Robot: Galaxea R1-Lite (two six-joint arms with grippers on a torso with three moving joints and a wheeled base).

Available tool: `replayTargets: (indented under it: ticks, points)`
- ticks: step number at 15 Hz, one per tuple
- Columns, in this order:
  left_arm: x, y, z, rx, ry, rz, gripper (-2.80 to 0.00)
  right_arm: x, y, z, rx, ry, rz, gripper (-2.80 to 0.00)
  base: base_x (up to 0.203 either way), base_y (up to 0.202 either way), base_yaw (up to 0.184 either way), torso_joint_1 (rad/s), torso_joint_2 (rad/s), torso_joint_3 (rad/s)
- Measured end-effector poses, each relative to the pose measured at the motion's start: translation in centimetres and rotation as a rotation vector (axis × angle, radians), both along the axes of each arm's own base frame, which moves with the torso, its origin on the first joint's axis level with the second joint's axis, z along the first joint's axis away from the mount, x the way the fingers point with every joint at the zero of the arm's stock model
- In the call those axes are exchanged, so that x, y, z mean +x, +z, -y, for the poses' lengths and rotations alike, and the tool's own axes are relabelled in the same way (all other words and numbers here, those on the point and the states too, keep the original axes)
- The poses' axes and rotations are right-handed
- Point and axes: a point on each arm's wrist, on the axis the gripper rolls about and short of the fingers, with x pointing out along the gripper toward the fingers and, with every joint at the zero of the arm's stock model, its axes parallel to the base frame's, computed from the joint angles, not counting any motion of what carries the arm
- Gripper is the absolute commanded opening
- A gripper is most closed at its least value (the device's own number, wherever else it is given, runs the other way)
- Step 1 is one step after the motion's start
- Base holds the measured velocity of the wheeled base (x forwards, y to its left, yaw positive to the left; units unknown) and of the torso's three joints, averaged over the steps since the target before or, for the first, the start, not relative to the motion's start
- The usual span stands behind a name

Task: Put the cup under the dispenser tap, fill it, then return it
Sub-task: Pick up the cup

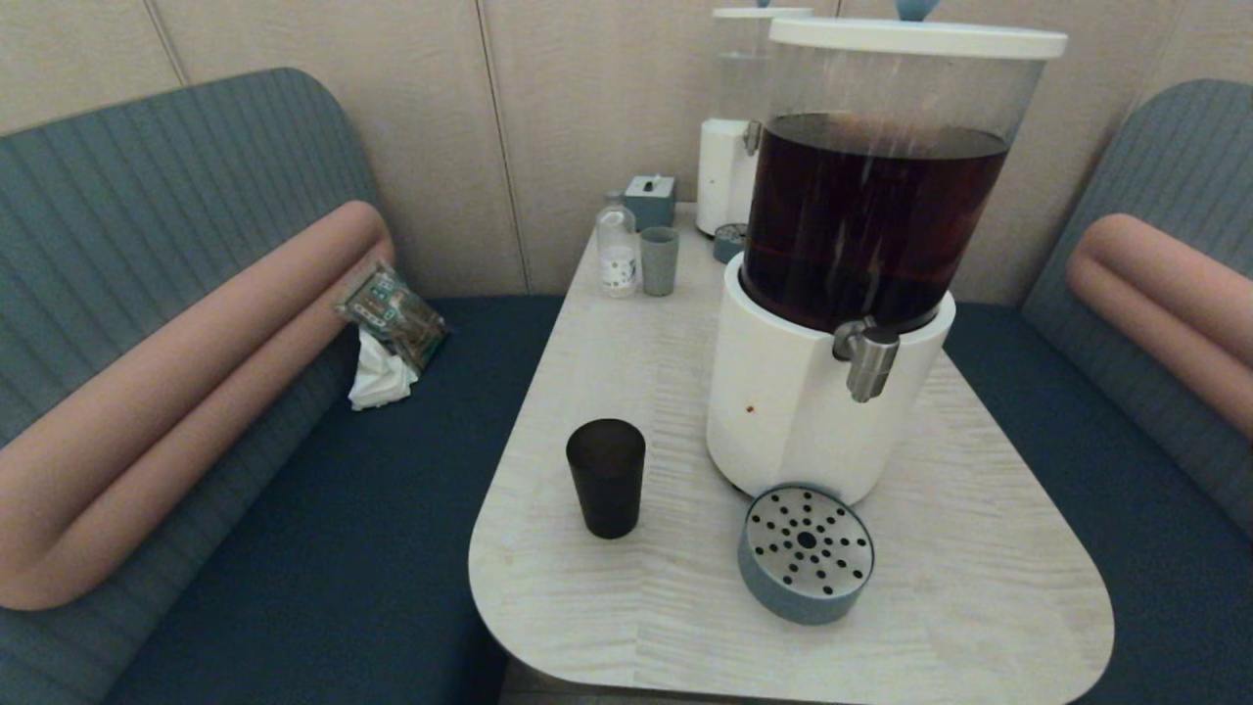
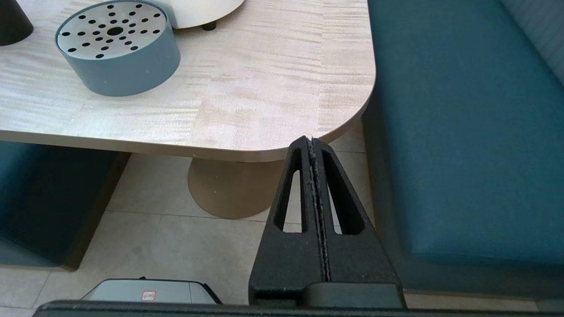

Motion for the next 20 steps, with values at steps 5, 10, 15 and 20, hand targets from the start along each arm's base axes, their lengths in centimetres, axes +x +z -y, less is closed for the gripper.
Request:
replayTargets:
  ticks: [5,10,15,20]
  points:
    - [0.0,0.1,0.0,-0.007,0.008,0.012,-2.80,0.0,0.0,0.0,0.000,0.000,0.001,-2.80,0.000,0.000,0.000,0.000,0.00,0.000]
    - [0.1,0.0,0.0,-0.014,0.010,0.011,-2.80,0.0,0.0,0.0,0.000,0.003,0.002,-2.80,0.000,0.000,0.000,0.000,0.00,0.000]
    - [-1.6,4.1,0.3,-0.026,-0.106,0.092,-2.80,0.0,0.0,0.0,0.000,0.003,0.002,-2.80,0.000,0.000,0.000,0.000,0.00,0.000]
    - [-1.0,8.7,0.8,-0.054,-0.394,0.065,-2.80,0.0,0.0,0.0,0.000,0.003,0.003,-2.80,0.000,0.000,0.000,0.000,0.00,0.000]
